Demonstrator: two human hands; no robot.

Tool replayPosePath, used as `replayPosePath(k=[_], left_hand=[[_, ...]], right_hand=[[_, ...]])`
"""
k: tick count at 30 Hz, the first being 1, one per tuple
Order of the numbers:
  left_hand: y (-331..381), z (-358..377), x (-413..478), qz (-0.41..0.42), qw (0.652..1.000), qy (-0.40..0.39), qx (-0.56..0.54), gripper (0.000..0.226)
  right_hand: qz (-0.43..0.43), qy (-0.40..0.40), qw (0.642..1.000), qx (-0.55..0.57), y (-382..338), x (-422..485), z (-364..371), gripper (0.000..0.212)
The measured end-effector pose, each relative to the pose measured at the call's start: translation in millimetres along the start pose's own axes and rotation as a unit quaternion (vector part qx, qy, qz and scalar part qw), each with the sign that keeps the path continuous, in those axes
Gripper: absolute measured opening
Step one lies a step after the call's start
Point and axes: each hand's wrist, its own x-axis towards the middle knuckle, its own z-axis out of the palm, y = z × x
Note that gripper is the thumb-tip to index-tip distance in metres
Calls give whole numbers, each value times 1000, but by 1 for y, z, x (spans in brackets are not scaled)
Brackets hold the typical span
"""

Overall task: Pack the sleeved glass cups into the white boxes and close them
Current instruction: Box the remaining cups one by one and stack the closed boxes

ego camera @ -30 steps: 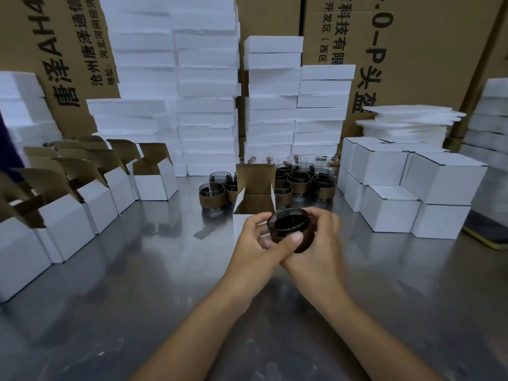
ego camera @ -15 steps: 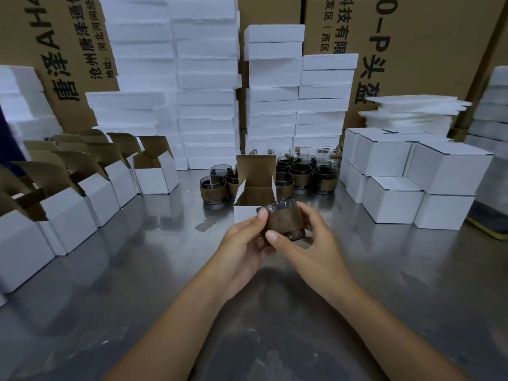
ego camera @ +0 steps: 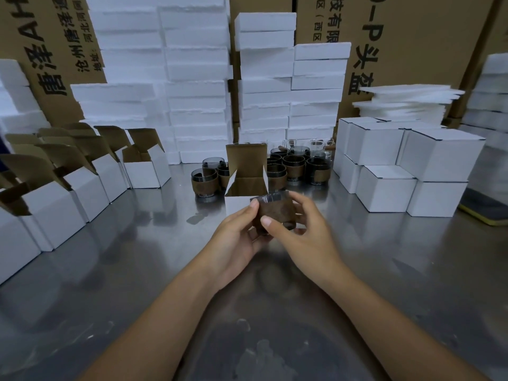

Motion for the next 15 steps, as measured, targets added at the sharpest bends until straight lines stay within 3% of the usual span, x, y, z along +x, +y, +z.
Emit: replayPosePath(k=[15], left_hand=[[-2, -1, 0, -21, 998, 16, 64, 42]], right_hand=[[-2, 15, 999, 33, -3, 0, -2, 51]])
